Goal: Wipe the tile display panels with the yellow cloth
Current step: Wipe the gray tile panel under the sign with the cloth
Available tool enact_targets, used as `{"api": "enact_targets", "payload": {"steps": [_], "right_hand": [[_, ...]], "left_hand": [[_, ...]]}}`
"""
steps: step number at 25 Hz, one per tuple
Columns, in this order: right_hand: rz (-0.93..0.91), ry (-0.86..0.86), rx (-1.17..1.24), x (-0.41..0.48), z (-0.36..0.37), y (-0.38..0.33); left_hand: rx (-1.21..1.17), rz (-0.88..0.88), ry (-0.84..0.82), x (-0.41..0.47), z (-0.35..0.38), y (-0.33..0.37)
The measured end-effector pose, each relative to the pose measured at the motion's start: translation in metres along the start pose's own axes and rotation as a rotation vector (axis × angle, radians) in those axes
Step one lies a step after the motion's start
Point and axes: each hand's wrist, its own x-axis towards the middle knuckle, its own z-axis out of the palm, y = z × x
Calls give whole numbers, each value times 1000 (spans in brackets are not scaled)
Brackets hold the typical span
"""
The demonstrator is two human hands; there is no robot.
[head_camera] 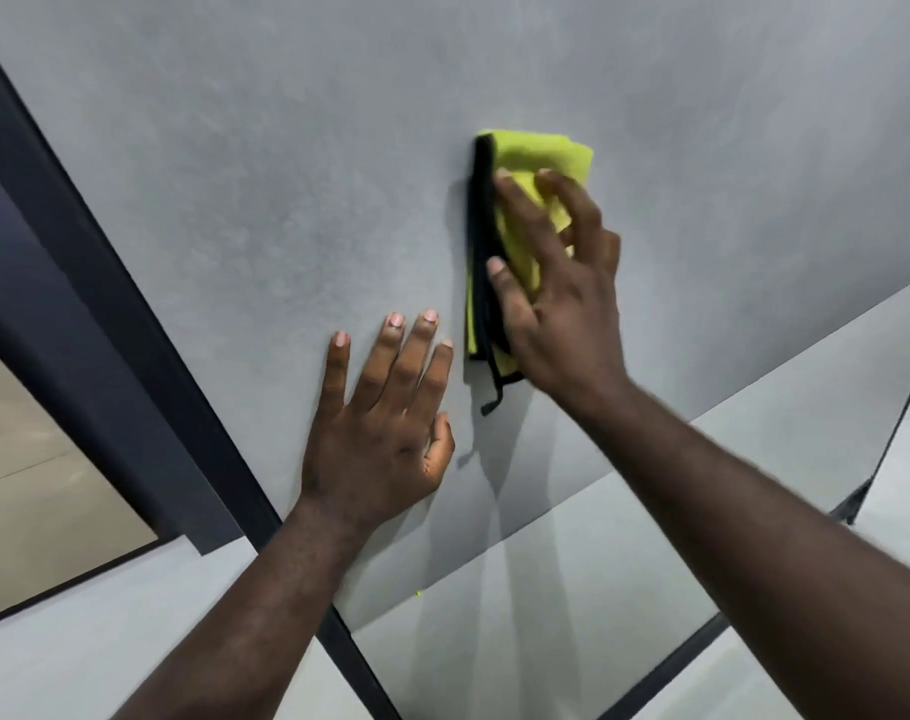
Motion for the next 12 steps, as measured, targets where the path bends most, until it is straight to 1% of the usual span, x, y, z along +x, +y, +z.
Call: {"api": "enact_targets", "payload": {"steps": [1,2,3,4,5,7,8,9,10,11,12], "right_hand": [[142,62,21,8,-2,15],[337,116,52,6,-4,31],[509,130,73,-4,-6,37],[545,121,56,-17,-6,36],[441,90,23,-26,-4,28],[87,7,12,-18,-5,18],[8,13,13,-3,-7,24],[51,55,11,9,-7,40],[195,124,27,14,-7,63],[379,189,57,10,-8,86],[536,231,73,-6,-6,104]], "left_hand": [[-11,-3,-5,2,-2,-1],[-13,-7,-12,4,-4,-1],[-9,-9,-15,6,-7,-2],[-3,-8,-12,12,-9,-2],[7,-1,-9,19,-9,-2],[18,15,-2,37,-7,1],[14,21,4,47,-6,3],[7,22,11,57,-3,7],[6,18,15,65,0,13],[11,11,17,70,4,20],[14,12,15,74,9,28]]}}
